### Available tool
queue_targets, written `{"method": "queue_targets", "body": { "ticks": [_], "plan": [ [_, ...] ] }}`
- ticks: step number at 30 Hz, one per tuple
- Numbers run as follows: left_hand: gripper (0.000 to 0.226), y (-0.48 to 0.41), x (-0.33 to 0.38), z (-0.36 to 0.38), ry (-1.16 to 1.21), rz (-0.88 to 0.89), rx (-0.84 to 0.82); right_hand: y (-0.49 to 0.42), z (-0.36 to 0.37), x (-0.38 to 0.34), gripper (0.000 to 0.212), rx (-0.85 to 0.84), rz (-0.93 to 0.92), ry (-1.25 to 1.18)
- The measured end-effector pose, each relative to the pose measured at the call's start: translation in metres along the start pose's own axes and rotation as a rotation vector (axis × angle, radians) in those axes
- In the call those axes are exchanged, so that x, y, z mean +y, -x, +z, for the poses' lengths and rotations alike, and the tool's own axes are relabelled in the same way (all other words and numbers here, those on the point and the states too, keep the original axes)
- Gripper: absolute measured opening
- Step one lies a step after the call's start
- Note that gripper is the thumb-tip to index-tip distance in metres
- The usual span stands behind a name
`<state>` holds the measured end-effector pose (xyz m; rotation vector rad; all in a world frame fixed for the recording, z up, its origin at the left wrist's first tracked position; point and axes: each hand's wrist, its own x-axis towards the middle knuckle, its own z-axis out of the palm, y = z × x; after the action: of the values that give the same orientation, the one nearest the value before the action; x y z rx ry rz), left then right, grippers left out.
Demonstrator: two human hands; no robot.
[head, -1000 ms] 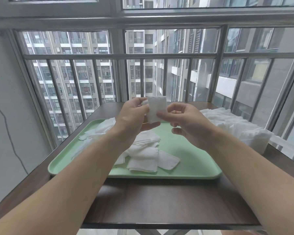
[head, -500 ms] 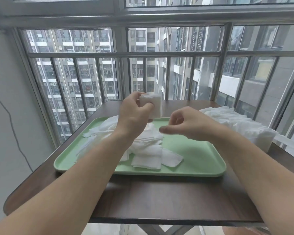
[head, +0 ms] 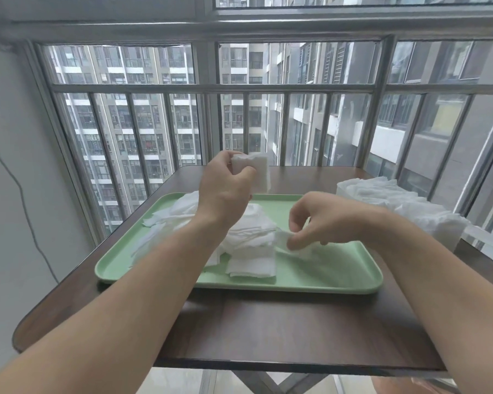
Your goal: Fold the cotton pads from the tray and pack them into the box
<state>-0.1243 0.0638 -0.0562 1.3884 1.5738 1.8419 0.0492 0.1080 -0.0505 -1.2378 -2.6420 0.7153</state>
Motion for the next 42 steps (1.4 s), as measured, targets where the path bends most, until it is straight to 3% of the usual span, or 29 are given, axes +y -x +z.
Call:
{"method": "queue_targets", "body": {
  "ticks": [4, 6, 10, 15, 18, 30, 34, 39, 42],
  "plan": [
    [0.028, -0.005, -0.005, -0.002, 0.029, -0.071, 0.013, 0.001, -0.009, 0.004, 0.027, 0.309, -0.003, -0.316],
    [0.03, -0.006, -0.006, -0.003, 0.055, -0.097, 0.007, 0.003, -0.012, 0.004, 0.031, 0.38, -0.059, -0.533],
    [0.015, -0.003, -0.005, -0.002, 0.169, -0.133, -0.079, 0.002, -0.01, 0.0, 0.029, 0.38, -0.248, -0.87],
    [0.022, -0.001, -0.007, 0.003, 0.218, -0.182, -0.189, -0.002, -0.004, -0.002, 0.016, 0.341, -0.359, -1.007],
    [0.008, 0.001, -0.005, 0.006, 0.205, -0.171, -0.255, -0.002, -0.005, 0.0, 0.011, 0.399, -0.34, -0.895],
    [0.028, 0.006, 0.004, 0.004, 0.23, -0.18, -0.359, -0.009, 0.001, 0.002, 0.009, 0.56, -0.363, -0.551],
    [0.011, 0.008, 0.005, 0.004, 0.166, -0.077, -0.406, -0.008, 0.001, 0.002, 0.008, 0.589, -0.383, -0.505],
    [0.018, 0.004, 0.002, 0.002, -0.041, 0.048, -0.27, -0.012, 0.003, 0.003, 0.036, 0.788, -0.303, -0.166],
    [0.014, -0.002, 0.014, -0.008, -0.117, 0.068, -0.178, -0.008, 0.002, -0.003, 0.039, 0.66, -0.288, -0.06]
  ]
}}
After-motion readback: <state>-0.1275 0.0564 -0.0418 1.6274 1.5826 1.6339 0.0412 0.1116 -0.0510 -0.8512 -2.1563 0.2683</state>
